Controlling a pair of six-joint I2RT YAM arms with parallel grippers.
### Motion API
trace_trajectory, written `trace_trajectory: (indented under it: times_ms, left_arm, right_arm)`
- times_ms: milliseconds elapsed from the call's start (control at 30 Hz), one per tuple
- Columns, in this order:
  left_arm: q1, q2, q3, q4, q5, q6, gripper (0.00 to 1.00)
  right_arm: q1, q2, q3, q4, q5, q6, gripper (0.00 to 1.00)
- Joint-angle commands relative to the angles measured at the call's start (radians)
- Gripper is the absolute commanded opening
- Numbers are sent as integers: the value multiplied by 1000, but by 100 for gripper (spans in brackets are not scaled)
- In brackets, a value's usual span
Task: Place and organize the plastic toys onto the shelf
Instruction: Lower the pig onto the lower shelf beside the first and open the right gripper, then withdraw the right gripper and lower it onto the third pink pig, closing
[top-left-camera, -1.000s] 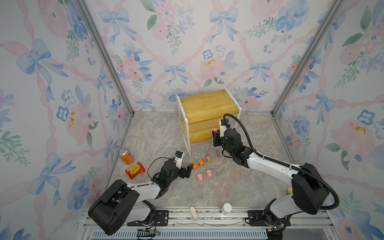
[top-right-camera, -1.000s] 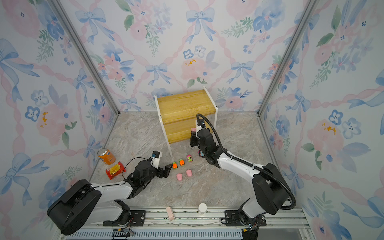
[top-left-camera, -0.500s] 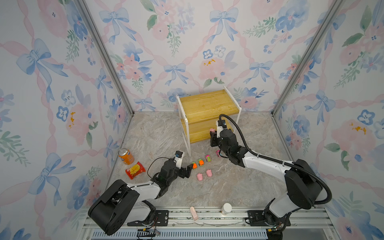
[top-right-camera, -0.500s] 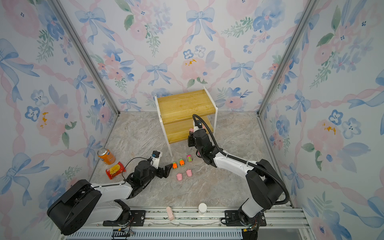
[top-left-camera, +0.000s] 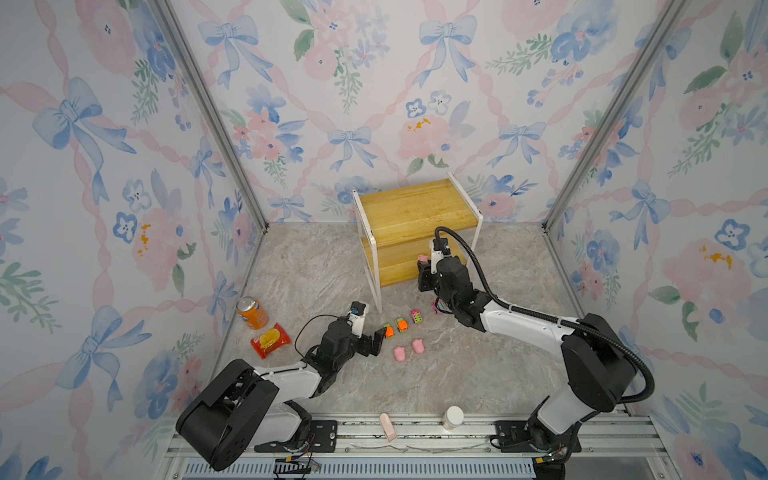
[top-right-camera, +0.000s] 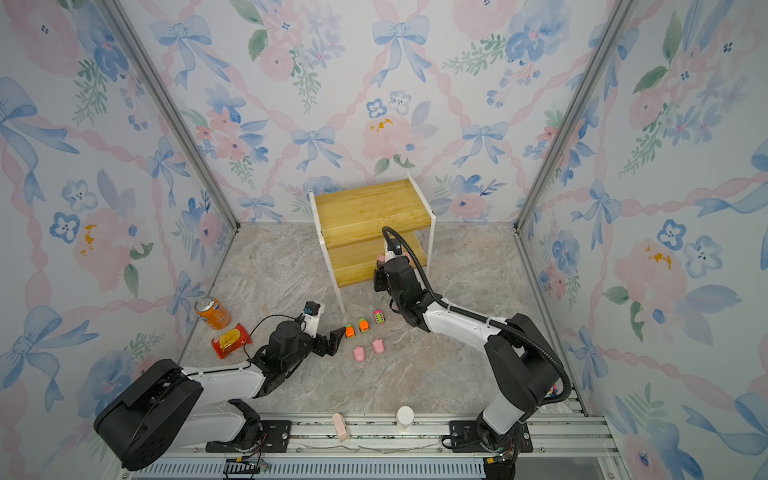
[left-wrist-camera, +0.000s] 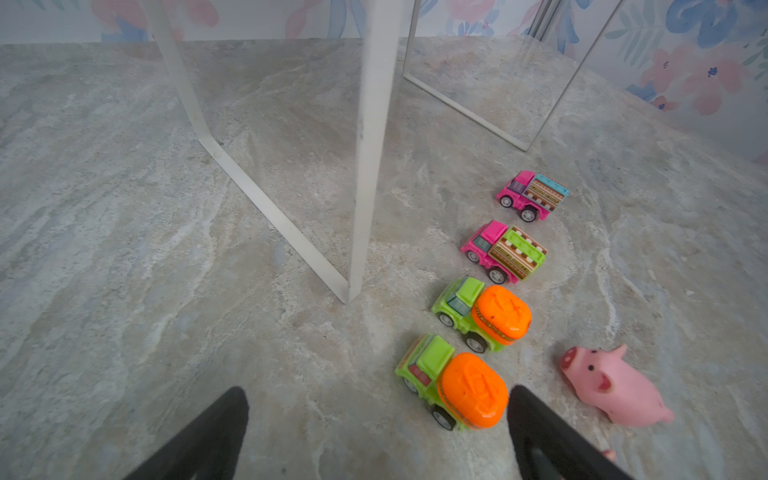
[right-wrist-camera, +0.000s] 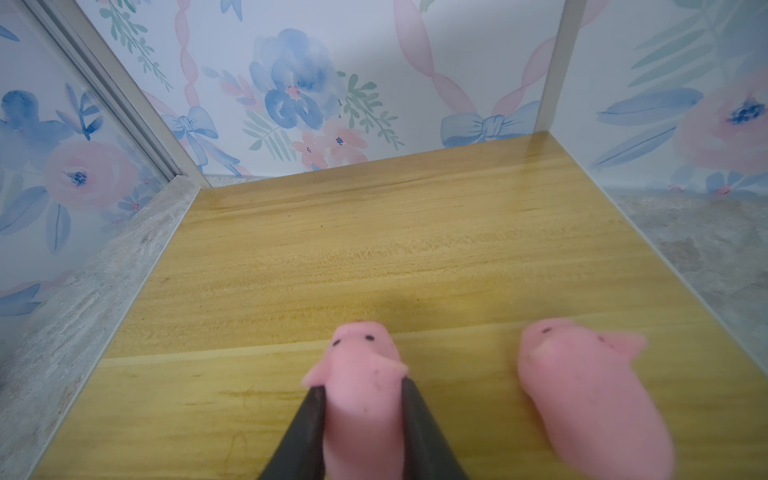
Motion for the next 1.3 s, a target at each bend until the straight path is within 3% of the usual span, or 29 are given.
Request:
trace_trajectory:
  times_ms: [0, 700, 967, 1200, 1267]
  left_arm:
    - [6, -6, -6, 3, 2, -8, 98]
    - [6, -2, -5, 3, 2, -6, 98]
    - [6, 0, -4, 3, 6, -5, 98]
    - [6, 0, -2, 2, 5, -5, 98]
    - [6, 1, -1, 3, 9, -5, 98]
  right_arm:
    - [1, 13, 27, 21, 11, 18, 32]
    - [1, 23, 5, 0, 8, 8, 49]
    - [4, -67, -35, -48, 0, -12, 55]
    - [-2, -164, -74, -195, -112, -68, 60]
    - [-14, -198, -90, -256, -191, -85, 62]
